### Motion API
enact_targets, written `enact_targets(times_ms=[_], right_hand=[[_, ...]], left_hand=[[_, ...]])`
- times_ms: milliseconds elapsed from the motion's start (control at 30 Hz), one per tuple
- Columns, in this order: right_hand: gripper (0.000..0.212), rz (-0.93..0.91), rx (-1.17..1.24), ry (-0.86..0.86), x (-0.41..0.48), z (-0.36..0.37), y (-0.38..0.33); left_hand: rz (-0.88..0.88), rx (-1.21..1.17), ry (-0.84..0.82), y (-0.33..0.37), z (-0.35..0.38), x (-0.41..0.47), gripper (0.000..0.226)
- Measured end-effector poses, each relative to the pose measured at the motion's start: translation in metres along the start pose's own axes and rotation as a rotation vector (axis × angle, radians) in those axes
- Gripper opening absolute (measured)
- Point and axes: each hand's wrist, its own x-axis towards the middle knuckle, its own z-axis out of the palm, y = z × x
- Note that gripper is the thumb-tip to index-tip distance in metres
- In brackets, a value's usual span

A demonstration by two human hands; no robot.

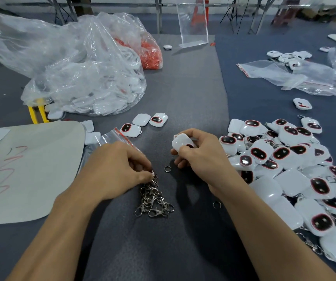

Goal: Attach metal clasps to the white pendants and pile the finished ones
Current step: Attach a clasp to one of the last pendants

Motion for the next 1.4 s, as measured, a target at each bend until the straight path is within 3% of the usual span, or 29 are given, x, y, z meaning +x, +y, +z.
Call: enact_targets(times_ms=[167, 367, 533, 733, 1067, 1167, 1300, 1400], right_hand=[[0.021, -0.038, -0.112, 0.000, -0.002, 0.002, 0.000], [0.016, -0.048, -0.112, 0.001, -0.003, 0.003, -0.001], [0.014, -0.027, -0.015, -0.016, -0.010, 0.004, -0.007], [0.031, 0.020, 0.176, -0.098, -0.012, 0.007, -0.009], [0.026, 0.020, 0.245, -0.025, -0.011, 0.008, -0.008], [0.026, 0.002, 0.094, -0.019, -0.010, 0.008, -0.006], [0.015, -0.107, -0.366, -0.001, -0.009, 0.006, -0.005], [0.010, -0.150, -0.600, 0.000, -0.010, 0.004, -0.005]], left_hand=[[0.040, -0.097, -0.092, 0.001, 0.002, 0.001, 0.019], [0.047, -0.103, 0.045, 0.000, 0.015, 0.005, 0.005], [-0.019, -0.344, 0.225, 0.003, 0.024, 0.010, 0.015], [-0.025, -0.599, 0.186, 0.007, 0.030, 0.013, 0.027], [-0.016, -0.661, 0.238, 0.017, 0.032, 0.011, 0.021], [-0.022, -0.490, 0.316, 0.012, 0.021, 0.005, 0.013], [0.014, -0.149, -0.036, 0.005, 0.006, -0.003, 0.022], [0.075, -0.081, -0.144, 0.009, 0.004, -0.004, 0.023]])
